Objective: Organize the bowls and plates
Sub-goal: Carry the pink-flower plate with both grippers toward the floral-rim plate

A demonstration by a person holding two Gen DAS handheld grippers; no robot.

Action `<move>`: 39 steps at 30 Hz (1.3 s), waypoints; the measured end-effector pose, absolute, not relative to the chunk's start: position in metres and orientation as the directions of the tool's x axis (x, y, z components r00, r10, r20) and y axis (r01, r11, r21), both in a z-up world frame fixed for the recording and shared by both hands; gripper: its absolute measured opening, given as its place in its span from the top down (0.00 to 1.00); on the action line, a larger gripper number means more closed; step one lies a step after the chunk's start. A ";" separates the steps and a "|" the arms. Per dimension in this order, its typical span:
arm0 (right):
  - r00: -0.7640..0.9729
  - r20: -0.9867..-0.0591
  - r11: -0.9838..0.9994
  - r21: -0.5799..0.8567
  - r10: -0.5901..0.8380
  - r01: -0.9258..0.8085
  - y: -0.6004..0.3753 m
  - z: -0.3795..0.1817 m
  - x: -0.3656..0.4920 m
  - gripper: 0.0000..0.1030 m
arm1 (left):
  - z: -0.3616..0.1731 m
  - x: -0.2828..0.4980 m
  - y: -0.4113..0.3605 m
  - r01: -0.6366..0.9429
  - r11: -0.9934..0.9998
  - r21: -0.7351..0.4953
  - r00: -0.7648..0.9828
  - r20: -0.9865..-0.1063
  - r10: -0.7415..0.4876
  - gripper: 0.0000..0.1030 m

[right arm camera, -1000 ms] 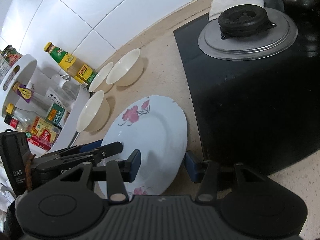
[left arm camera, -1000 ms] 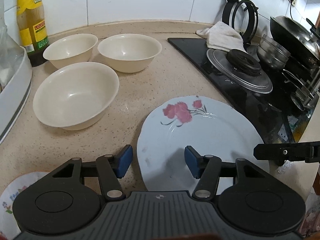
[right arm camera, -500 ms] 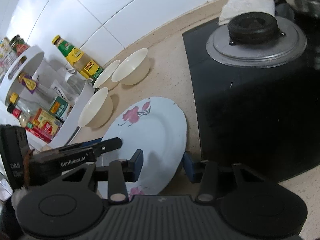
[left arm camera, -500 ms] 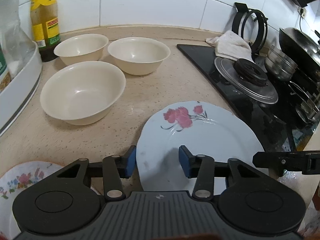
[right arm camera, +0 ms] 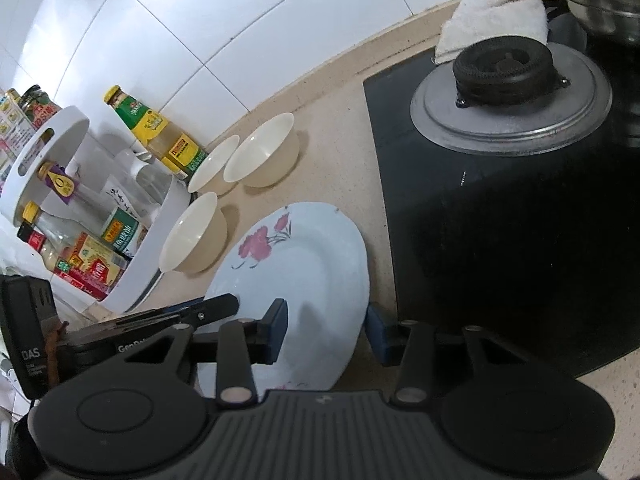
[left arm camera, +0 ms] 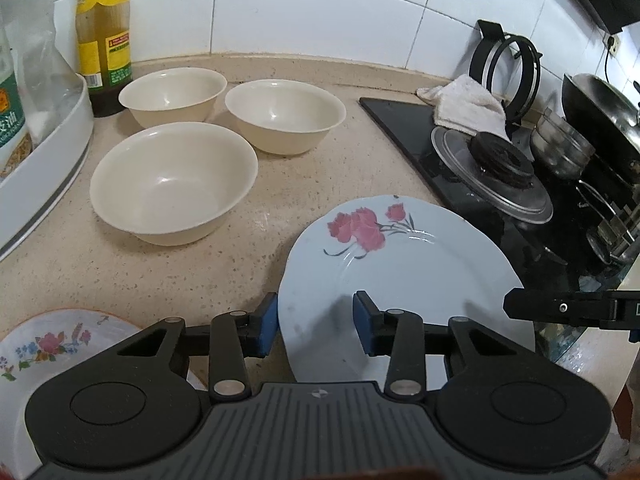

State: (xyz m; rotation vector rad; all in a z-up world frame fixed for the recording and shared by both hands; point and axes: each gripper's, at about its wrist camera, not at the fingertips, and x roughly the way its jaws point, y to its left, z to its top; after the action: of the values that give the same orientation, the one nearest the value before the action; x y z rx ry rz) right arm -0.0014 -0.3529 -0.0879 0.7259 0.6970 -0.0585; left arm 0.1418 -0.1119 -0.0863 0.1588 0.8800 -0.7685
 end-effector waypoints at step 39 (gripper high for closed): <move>0.711 -0.526 0.792 0.607 0.466 -0.070 -0.281 -0.053 0.059 0.59 | -0.037 0.103 0.004 0.354 0.927 -0.122 0.647 -0.683 -0.338 0.55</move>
State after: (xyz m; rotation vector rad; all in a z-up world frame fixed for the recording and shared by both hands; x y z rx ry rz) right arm 0.0593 -0.2806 -0.0529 0.5930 0.7254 0.3172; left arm 0.1032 0.0044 -0.0371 0.0231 0.7721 -0.3935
